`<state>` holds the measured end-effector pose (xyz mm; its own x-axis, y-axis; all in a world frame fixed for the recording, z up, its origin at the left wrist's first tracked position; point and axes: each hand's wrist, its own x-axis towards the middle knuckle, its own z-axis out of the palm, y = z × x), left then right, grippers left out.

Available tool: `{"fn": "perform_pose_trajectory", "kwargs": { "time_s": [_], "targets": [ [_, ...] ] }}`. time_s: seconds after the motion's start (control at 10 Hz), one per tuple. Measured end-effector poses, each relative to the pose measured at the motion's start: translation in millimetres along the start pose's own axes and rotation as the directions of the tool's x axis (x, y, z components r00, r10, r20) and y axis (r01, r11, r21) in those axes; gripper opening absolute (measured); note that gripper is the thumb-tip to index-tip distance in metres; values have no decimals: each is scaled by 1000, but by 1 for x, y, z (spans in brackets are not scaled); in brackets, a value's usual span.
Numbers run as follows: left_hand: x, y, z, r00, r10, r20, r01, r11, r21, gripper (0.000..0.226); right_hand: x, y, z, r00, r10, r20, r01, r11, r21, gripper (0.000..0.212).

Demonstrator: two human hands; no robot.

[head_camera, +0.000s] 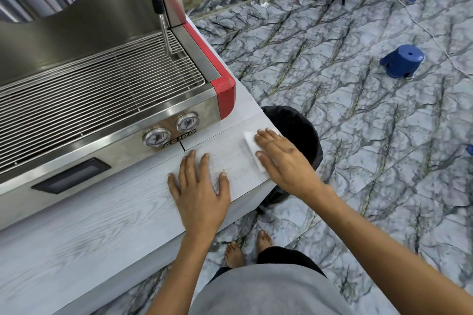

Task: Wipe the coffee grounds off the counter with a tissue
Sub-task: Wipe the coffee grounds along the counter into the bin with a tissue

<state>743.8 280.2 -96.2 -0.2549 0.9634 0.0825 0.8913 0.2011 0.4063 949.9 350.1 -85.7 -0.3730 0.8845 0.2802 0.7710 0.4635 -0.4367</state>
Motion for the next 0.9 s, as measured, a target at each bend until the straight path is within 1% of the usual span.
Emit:
{"fn": "perform_pose_trajectory", "kwargs": {
  "time_s": [0.1,0.3,0.4,0.5,0.6,0.8,0.9],
  "targets": [
    [0,0,-1,1000,8,5,-8,1000,2,58,-5,-2,7,999,38,3,-38,999,-36,52],
    [0,-1,-1,1000,11,-4,-11,1000,19,57,-9,-13,22,999,50,-2,-49,988,-148,51],
    [0,-2,-1,1000,18,-9,-18,999,30,57,-3,-15,25,996,73,46,-63,981,-182,56],
    [1,0,0,1000,23,-13,-22,999,30,57,3,-13,24,994,79,79,-63,980,-188,59],
    [0,-1,0,1000,21,-4,-21,999,33,58,7,-9,23,992,94,81,-77,978,-194,59],
    [1,0,-1,1000,18,2,-18,999,35,58,0,5,17,987,156,35,-144,962,-233,51],
    [0,0,-1,1000,16,-2,-16,999,33,58,-8,16,11,984,173,41,-161,965,-208,51]
  ]
}}
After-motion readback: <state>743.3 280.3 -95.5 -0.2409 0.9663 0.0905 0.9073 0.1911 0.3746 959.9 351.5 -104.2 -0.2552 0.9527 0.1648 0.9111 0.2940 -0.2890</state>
